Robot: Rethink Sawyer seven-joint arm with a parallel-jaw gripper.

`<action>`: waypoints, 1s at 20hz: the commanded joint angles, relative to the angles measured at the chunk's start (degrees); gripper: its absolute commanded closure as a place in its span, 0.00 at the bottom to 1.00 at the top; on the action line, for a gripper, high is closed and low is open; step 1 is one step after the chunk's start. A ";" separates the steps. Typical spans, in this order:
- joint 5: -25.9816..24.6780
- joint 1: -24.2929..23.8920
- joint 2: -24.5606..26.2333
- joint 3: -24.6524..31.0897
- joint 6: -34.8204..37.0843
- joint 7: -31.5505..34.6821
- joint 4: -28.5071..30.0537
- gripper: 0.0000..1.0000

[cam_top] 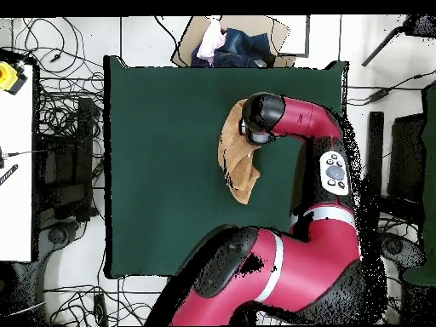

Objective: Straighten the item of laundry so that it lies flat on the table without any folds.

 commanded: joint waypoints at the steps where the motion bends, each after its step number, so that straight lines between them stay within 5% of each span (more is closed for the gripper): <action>1: -1.71 1.83 2.59 0.29 -5.81 6.63 -0.38 0.00; 20: -2.98 2.19 2.02 -0.13 -4.71 3.91 -0.85 0.00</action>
